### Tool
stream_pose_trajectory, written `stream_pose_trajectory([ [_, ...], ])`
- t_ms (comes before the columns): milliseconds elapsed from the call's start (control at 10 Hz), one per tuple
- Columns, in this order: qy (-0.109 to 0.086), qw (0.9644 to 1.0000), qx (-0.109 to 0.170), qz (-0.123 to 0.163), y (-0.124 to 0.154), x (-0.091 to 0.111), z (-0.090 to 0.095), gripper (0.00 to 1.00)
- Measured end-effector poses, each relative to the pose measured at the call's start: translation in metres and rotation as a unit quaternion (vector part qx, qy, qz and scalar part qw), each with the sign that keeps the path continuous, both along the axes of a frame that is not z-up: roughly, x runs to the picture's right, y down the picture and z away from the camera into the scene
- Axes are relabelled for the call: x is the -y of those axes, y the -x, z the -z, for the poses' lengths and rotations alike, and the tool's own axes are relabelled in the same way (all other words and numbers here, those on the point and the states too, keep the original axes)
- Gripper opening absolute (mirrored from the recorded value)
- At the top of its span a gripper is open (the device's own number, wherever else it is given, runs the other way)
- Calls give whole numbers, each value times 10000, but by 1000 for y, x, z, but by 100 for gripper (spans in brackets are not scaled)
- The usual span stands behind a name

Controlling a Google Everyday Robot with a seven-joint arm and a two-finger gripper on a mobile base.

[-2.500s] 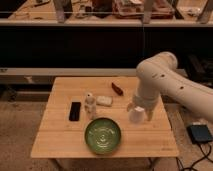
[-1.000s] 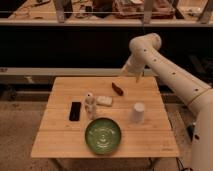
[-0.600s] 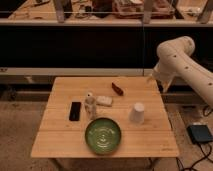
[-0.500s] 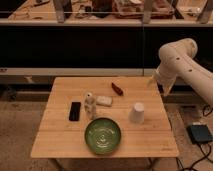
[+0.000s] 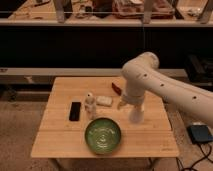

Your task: Move the arm in a circular motion

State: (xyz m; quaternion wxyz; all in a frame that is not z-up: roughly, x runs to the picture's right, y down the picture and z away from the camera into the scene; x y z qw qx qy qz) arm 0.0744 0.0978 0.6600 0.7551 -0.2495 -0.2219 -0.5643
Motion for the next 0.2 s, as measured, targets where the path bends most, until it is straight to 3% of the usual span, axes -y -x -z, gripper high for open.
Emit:
stream_pose_trajectory([
  [200,12,9981,554,272,59,1,2,60],
])
